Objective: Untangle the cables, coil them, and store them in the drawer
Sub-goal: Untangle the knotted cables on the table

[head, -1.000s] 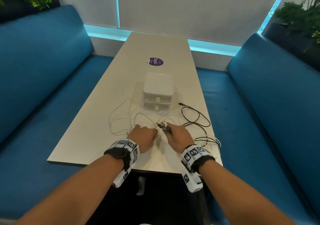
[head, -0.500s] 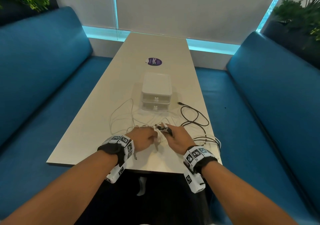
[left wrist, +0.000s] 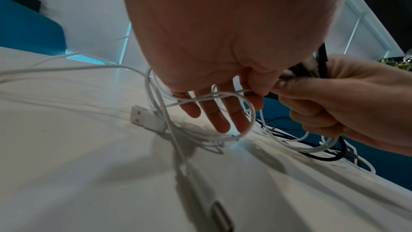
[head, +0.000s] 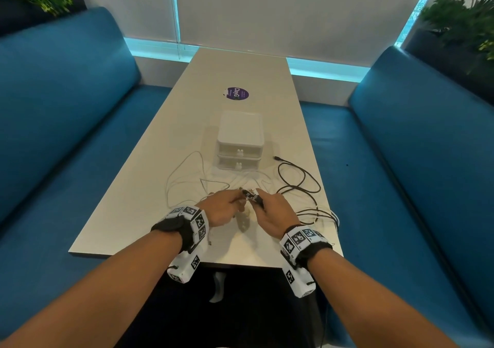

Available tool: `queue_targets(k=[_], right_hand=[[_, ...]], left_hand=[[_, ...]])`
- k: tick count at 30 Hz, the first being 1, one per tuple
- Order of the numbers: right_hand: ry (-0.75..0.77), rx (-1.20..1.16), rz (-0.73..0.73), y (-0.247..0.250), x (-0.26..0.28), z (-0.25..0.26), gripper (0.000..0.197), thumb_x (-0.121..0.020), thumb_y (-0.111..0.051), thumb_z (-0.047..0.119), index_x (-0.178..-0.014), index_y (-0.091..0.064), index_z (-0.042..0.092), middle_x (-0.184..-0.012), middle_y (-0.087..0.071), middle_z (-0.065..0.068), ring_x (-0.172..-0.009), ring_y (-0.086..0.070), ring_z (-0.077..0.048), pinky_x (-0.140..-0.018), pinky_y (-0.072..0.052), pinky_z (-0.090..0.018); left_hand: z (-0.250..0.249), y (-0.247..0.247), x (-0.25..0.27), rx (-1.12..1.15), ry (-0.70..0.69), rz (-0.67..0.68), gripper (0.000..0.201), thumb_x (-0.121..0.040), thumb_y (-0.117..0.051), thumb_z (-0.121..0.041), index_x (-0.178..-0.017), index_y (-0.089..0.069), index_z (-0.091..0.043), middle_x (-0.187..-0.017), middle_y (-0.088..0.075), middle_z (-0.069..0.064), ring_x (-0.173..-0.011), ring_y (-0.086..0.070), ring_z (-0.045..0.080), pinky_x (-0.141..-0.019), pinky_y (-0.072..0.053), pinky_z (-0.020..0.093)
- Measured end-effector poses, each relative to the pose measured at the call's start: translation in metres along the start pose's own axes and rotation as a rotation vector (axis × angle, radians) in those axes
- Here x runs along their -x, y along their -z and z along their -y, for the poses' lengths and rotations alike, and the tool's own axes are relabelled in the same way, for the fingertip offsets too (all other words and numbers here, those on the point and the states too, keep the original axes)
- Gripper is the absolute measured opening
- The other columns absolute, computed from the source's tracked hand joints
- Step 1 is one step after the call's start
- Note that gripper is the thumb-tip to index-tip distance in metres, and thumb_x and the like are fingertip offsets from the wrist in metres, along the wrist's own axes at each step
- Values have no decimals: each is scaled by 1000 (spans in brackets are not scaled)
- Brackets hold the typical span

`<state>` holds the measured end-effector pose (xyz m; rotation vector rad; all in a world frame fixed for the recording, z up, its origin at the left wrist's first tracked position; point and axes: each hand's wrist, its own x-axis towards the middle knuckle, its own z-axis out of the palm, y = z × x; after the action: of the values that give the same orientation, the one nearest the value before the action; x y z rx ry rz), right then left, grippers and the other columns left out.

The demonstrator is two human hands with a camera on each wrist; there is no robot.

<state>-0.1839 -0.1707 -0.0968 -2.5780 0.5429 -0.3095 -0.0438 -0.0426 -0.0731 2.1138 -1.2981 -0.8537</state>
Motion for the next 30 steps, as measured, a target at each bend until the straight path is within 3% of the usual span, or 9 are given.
queue_targets(k=[5,7,11,14,18,21,23,26,30], right_hand=[[-9,53,102,0,-3,3,14,-99,-49,34,-87,-52,28,-75,-64,-3,-67,-53,-25,-62,-46,-37],[-44,116,140,7,-7,4,16,-99,-49,35,-92,-57,23,-80,-66,-6,-72,-58,-28,-65,-50,-38],[-236,300,153,34,-18,-15,19,-99,-43,28,-100,-61,21,-88,-66,-6,-77,-62,-27,-68,-51,-35],[-314,343,124,43,-21,-20,23,-99,-42,30,-99,-61,18,-92,-67,-9,-75,-59,-28,-67,-49,-34],[-260,264,15,38,-17,-5,26,-102,-42,34,-110,-57,14,-92,-66,-14,-82,-62,-35,-66,-49,-37],[-178,154,-43,32,-11,3,24,-101,-45,35,-104,-58,15,-85,-67,-13,-78,-62,-35,-65,-51,-40],[-139,52,-4,28,-7,7,27,-100,-48,37,-91,-59,14,-79,-66,-10,-74,-60,-31,-65,-51,-42],[-117,-1,125,25,-4,11,29,-99,-51,37,-82,-57,14,-75,-61,-4,-72,-55,-24,-64,-43,-35],[-104,-26,106,22,-5,10,24,-100,-51,33,-80,-53,20,-73,-55,1,-70,-50,-20,-64,-35,-30]], left_hand=[[8,0,0,-20,-16,13,21,-97,-41,-39,-95,-60,-30,-97,-68,-5,-90,-65,18,-89,-52,49],[12,3,0,-10,-24,-15,23,-99,-42,-37,-85,-57,-28,-88,-68,-1,-79,-64,18,-84,-53,52],[21,21,4,-301,2,-110,26,-104,-37,-40,-87,-52,-28,-81,-68,-1,-75,-66,21,-77,-53,39],[22,26,2,-446,2,-138,26,-106,-33,-39,-93,-52,-25,-82,-66,1,-78,-62,26,-75,-50,37],[12,15,-6,-417,51,-190,25,-105,-32,-34,-86,-47,-27,-81,-60,1,-74,-58,26,-65,-42,34],[8,5,-11,-410,110,-190,26,-103,-36,-32,-82,-49,-24,-82,-57,2,-78,-57,27,-69,-44,35],[6,1,-13,-393,115,-161,29,-101,-37,-32,-76,-48,-24,-83,-61,3,-79,-59,29,-71,-46,36],[2,-3,-15,-319,75,-99,26,-100,-39,-32,-82,-55,-21,-85,-66,5,-80,-63,27,-74,-50,38],[-3,-4,-12,-139,-1,-39,25,-99,-43,-23,-79,-57,-22,-88,-68,3,-83,-63,22,-79,-48,36]])
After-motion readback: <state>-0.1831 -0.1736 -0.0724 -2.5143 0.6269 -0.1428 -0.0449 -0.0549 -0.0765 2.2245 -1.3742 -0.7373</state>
